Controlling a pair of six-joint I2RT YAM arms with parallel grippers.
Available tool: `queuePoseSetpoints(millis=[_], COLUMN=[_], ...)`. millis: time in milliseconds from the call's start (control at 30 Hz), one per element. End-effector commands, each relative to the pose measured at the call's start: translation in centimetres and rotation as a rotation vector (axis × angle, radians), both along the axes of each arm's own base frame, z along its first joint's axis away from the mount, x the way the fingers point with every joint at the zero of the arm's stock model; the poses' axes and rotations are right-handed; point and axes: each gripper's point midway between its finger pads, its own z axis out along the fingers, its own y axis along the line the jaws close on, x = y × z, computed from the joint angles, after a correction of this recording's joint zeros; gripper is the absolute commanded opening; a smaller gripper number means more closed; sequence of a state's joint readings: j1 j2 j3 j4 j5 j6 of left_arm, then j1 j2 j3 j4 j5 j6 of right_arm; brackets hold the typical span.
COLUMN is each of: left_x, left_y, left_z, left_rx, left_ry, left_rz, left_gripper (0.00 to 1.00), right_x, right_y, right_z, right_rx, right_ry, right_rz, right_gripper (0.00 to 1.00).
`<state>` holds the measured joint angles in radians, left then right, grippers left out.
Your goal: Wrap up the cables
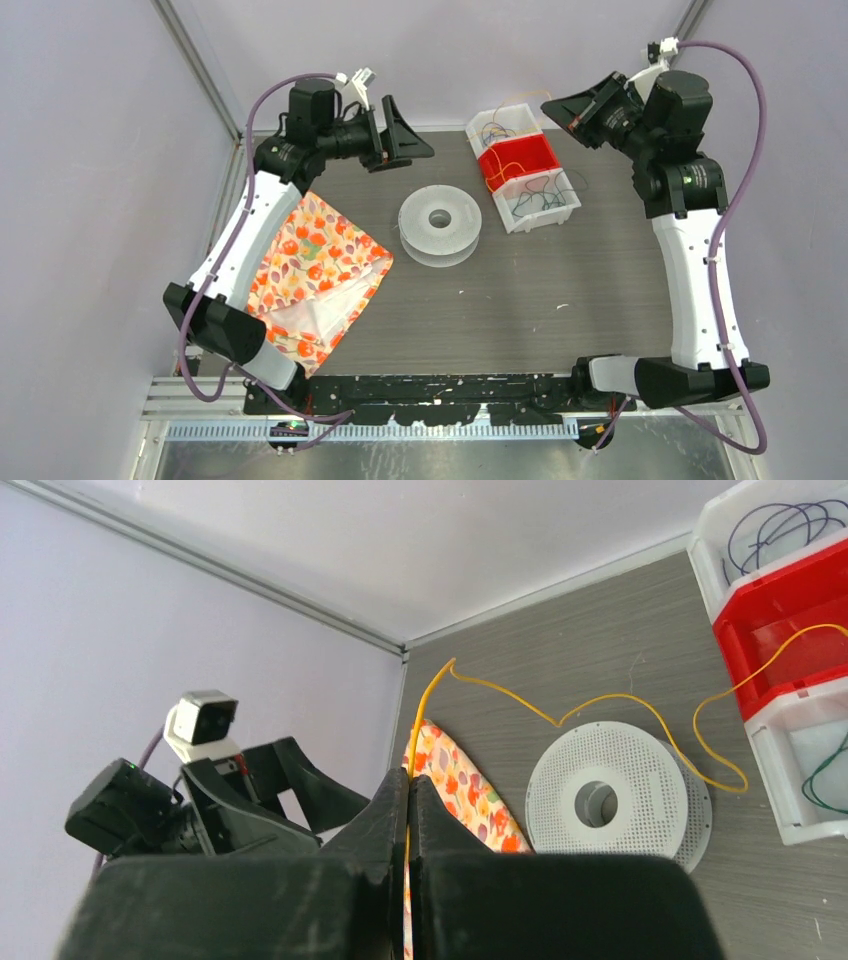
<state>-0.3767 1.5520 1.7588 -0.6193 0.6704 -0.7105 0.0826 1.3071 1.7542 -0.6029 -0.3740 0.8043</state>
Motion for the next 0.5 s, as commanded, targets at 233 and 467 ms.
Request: queuePoseSetpoints(millis=[233,467], left_x=[0.6,4.1], left_y=[-0.2,6.5], left_z=[2.4,-10.4], left_rx=[0.043,0.345], left_ry=[-0.261,0.183], left_rz=[-0.017,0.241], left_gripper=[0.83,0.86], right_x=[-0.2,-0.3], right_y=[-1.6,-5.3], right_z=[-4.3,-5.8], right_rx=[-0.089,-0.131], right_ry=[0.152,0.223], right_rz=[-0.076,-0.297], right_gripper=[0.0,0.01])
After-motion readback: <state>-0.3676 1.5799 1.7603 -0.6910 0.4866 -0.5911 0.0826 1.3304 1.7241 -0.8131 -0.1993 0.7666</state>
